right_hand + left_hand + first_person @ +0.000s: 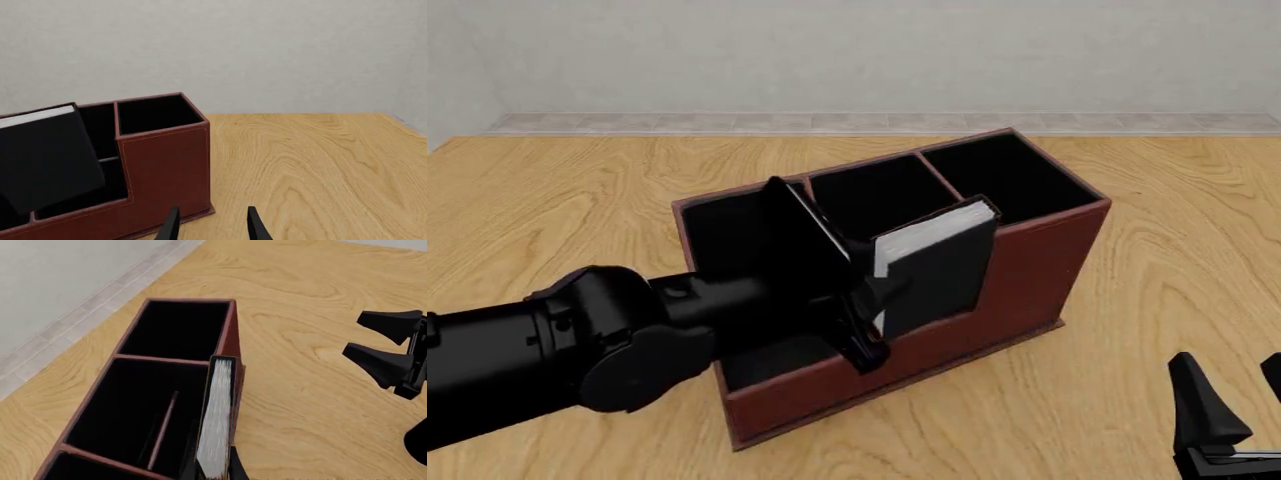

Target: Pick up the book and place it in the back compartment of the caddy.

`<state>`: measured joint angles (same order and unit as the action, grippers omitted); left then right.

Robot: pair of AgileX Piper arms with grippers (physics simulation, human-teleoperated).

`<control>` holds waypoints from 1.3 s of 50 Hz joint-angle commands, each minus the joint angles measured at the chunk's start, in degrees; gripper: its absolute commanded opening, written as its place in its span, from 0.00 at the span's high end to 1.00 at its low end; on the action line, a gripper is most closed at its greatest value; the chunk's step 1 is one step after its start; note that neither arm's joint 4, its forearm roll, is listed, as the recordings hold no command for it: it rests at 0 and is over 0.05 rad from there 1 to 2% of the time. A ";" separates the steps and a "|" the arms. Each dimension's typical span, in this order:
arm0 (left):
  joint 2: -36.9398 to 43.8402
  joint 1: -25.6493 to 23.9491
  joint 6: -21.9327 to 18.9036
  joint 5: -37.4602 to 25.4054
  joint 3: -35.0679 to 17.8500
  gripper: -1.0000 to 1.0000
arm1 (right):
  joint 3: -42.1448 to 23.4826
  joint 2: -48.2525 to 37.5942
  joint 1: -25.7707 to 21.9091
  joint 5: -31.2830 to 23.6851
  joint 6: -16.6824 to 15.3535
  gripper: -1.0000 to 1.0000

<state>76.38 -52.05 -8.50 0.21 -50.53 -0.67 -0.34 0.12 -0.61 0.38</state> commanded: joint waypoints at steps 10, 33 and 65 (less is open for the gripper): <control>2.30 2.21 -6.96 3.67 1.15 1.00 | 0.00 -0.01 0.00 0.00 0.01 0.00; 7.74 3.17 -11.31 6.37 -0.09 1.00 | 0.00 -0.01 -0.01 0.00 -0.01 0.00; 11.86 6.95 -9.53 8.19 -2.90 1.00 | 0.00 0.00 -0.01 0.00 0.00 0.00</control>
<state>87.65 -45.81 -17.35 7.48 -52.62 -0.67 -0.34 0.11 -0.61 0.38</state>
